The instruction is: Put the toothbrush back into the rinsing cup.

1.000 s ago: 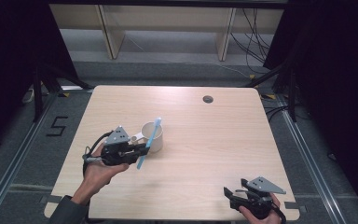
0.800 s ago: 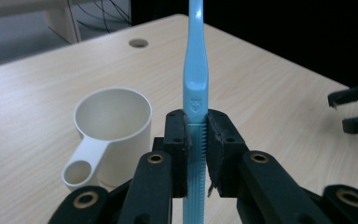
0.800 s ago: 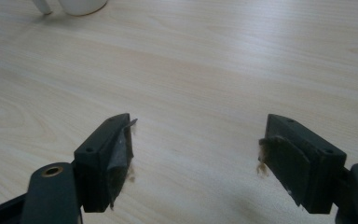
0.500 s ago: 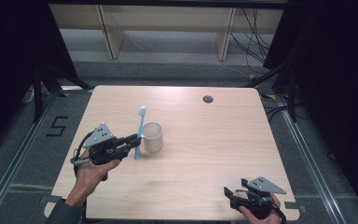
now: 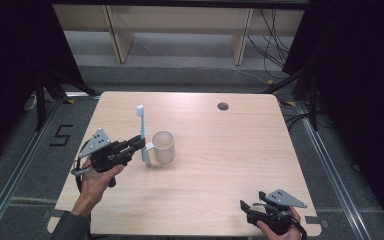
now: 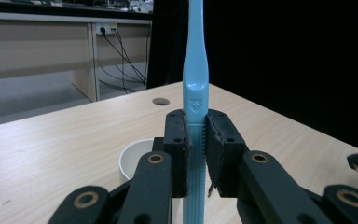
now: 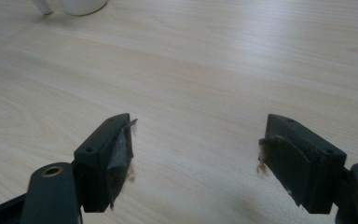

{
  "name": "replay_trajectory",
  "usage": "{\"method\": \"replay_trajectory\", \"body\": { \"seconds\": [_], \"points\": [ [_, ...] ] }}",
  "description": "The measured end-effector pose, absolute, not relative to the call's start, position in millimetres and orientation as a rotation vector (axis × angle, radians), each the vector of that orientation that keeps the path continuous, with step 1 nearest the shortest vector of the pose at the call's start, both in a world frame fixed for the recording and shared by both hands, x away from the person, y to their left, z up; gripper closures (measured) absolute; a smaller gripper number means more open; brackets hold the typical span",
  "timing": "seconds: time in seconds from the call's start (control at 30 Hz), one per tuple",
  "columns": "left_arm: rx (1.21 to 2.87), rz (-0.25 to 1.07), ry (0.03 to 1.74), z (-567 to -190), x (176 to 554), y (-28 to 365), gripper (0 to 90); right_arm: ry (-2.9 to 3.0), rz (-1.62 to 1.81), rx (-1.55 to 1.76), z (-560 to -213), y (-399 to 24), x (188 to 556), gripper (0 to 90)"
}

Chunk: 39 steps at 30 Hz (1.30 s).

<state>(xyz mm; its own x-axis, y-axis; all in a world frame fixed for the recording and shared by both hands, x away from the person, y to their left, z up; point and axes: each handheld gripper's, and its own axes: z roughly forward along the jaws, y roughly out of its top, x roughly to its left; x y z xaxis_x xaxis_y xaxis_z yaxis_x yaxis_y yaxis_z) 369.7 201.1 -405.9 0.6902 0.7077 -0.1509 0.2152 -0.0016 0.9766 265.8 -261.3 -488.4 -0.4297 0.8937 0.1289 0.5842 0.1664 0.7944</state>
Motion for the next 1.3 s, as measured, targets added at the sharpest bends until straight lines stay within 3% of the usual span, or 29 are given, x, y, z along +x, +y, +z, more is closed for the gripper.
{"method": "replay_trajectory", "body": {
  "seconds": [0.43,1.3],
  "points": [
    [1.449,0.586,0.734,-419.7,382.7,207.0,78.6,2.087,1.15,1.39,-488.1,-262.3,265.9,25.0],
    [1.431,0.62,0.763,-448.4,397.5,209.1,78.6,2.087,1.157,1.408,-488.0,-261.5,265.2,25.0]
  ]
}}
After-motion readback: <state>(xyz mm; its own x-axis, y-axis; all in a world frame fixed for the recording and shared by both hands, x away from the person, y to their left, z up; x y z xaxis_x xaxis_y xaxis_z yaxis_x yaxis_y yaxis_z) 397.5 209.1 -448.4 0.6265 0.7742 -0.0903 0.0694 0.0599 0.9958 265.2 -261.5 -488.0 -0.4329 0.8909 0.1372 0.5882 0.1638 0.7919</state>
